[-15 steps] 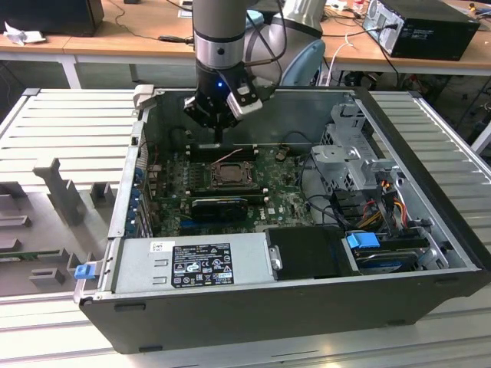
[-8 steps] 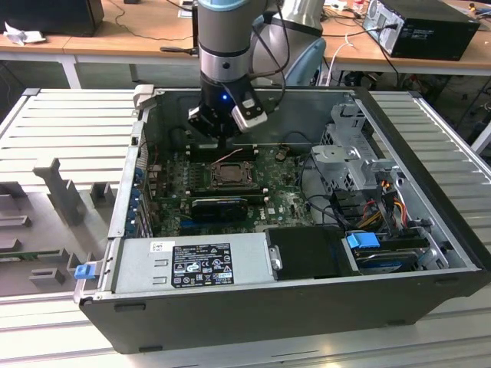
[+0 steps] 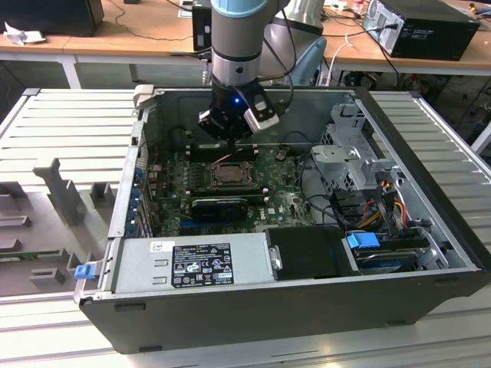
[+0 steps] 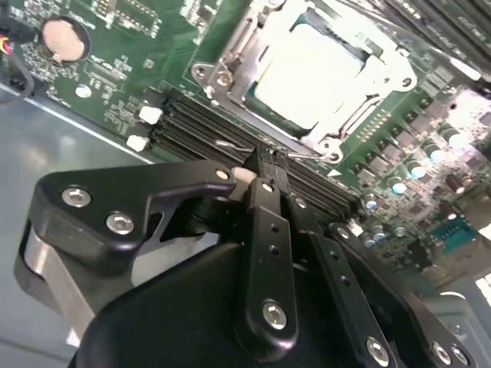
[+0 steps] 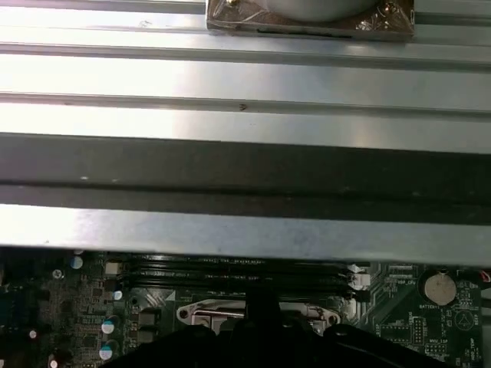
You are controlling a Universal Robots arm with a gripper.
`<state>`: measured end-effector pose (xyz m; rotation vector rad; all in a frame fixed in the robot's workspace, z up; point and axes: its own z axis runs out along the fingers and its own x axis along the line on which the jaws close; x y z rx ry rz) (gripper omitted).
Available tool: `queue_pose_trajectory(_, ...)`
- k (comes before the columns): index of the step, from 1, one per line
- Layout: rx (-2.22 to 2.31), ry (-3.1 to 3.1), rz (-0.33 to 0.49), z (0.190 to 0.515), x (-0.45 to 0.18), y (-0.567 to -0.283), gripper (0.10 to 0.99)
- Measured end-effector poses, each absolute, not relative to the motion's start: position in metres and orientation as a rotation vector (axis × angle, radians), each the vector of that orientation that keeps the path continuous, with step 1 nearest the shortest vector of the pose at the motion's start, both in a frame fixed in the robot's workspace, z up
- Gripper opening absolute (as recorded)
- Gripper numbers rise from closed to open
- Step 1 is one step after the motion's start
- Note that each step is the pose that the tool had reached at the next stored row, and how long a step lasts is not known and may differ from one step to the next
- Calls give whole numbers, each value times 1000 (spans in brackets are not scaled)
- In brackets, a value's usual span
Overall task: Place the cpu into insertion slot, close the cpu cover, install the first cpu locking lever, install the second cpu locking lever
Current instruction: 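Install the first cpu locking lever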
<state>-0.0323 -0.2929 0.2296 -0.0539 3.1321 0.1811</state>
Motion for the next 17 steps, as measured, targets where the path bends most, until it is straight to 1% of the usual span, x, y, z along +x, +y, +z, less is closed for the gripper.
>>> queue_pose_trajectory(15, -98, 3133, 181, 207, -19, -288, 106)
queue_pose_trajectory(17, -99, 3134, 169, 203, -18, -288, 106)
